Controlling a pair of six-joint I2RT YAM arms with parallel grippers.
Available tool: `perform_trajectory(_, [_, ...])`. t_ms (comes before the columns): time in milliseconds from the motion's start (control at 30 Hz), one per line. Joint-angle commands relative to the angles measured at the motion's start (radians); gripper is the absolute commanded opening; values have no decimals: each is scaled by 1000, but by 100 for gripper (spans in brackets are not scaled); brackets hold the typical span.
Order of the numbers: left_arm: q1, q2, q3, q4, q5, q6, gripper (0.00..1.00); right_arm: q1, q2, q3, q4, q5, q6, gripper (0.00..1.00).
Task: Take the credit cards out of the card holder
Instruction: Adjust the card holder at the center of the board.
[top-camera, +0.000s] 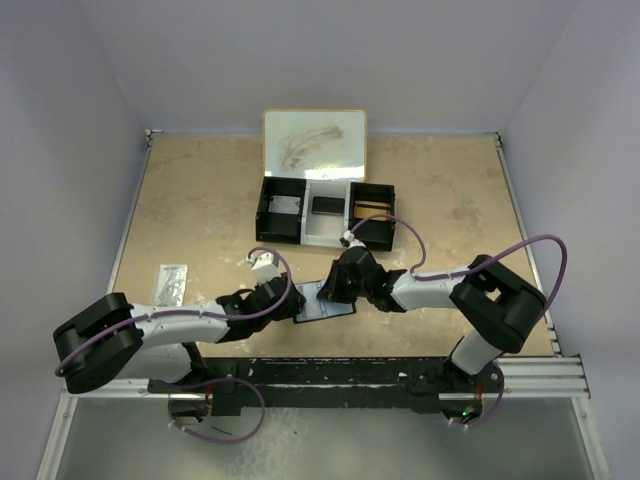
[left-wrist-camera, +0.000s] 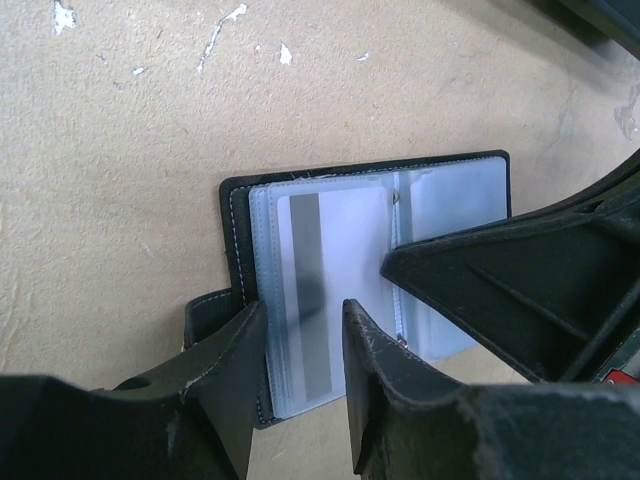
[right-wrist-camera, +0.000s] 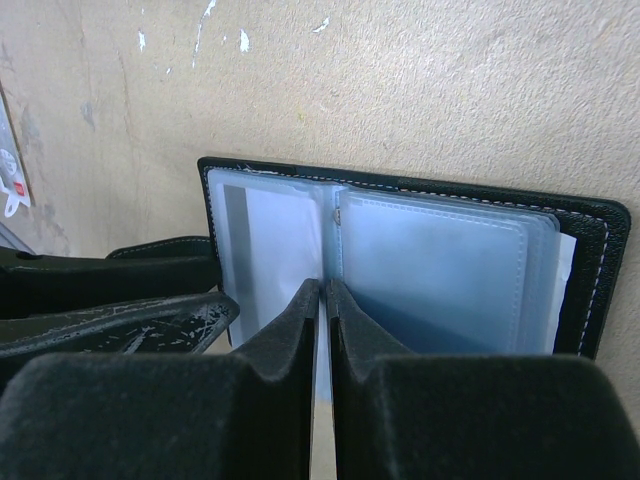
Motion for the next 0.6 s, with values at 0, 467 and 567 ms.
perform_trajectory(0, [-4,45,4,111,62,19,32,-1,39,-12,-120,46,-17,10])
perform_trajectory(467, [-22,-20,69,65,80,79,29,-1,58,-5,-112,46,-23,10])
perform_trajectory(567, [-27,-29,94,30,94,105,29,-1,62,-3,-116,46,-25,10])
